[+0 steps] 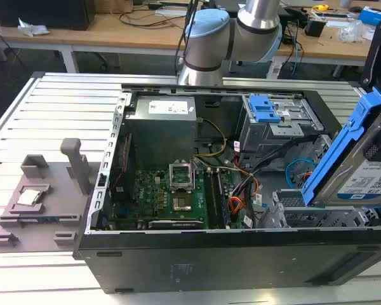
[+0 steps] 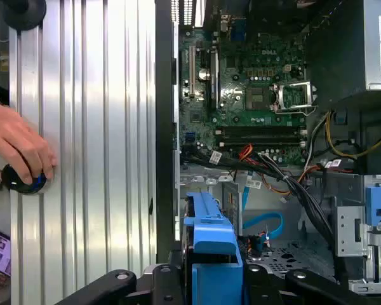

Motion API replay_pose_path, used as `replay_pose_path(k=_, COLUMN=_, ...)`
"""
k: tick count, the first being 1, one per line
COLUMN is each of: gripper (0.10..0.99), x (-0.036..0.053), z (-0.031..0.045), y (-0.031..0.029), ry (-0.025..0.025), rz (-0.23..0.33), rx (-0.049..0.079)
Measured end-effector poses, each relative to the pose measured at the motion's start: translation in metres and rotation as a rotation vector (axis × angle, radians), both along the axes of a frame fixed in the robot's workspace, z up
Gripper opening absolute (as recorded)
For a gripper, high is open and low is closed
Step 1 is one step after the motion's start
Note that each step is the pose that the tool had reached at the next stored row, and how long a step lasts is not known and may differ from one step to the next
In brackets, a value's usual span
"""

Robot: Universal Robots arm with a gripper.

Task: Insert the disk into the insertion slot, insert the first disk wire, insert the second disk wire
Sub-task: 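Insert the disk into the insertion slot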

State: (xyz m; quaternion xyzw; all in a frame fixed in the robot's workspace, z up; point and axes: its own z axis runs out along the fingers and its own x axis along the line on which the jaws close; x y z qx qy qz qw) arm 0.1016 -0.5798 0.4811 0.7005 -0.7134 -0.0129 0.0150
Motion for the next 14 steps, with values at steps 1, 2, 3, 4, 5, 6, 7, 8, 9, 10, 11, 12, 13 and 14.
replay_pose_path(k=1, gripper=0.365, x=0.0000, z=-0.0017, y=0.0000, ry=0.0000, rz=0.000, rx=0.000)
replay_pose_path(k=2, gripper=0.365, x=0.0000, z=-0.0057, y=0.0000, ry=0.0000, rz=0.000, rx=0.000)
replay_pose_path(k=3, gripper=0.365, x=-0.0003, z=-0.0084, y=0.0000, ry=-0.0001, rz=0.000, rx=0.000)
replay_pose_path(k=4, gripper=0.365, x=-0.0009, z=-0.0109, y=0.0000, ry=0.0000, rz=0.000, rx=0.000)
replay_pose_path(k=5, gripper=0.365, x=-0.0013, z=-0.0126, y=0.0003, ry=-0.0001, rz=0.000, rx=0.000)
replay_pose_path(k=6, gripper=0.365, x=-0.0014, z=-0.0137, y=0.0011, ry=0.0000, rz=0.000, rx=0.000)
replay_pose_path(k=7, gripper=0.365, x=-0.0014, z=-0.0146, y=0.0022, ry=-0.0001, rz=0.000, rx=0.000)
replay_pose_path(k=8, gripper=0.365, x=-0.0015, z=-0.0155, y=0.0043, ry=0.0000, rz=0.000, rx=0.000)
replay_pose_path(k=9, gripper=0.365, x=-0.0016, z=-0.0163, y=0.0062, ry=0.0000, rz=0.000, rx=0.000)
replay_pose_path(k=10, gripper=0.365, x=-0.0015, z=-0.0176, y=0.0093, ry=0.0000, rz=0.000, rx=0.000)
replay_pose_path(k=11, gripper=0.365, x=-0.0015, z=-0.0188, y=0.0116, ry=0.0000, rz=0.000, rx=0.000)
replay_pose_path(k=12, gripper=0.365, x=-0.0015, z=-0.0212, y=0.0132, ry=0.0000, rz=0.000, rx=0.000)
replay_pose_path(k=13, gripper=0.365, x=-0.0016, z=-0.0227, y=0.0138, ry=0.0000, rz=0.000, rx=0.000)
replay_pose_path(k=14, gripper=0.365, x=-0.0016, z=-0.0246, y=0.0143, ry=0.0000, rz=0.000, rx=0.000)
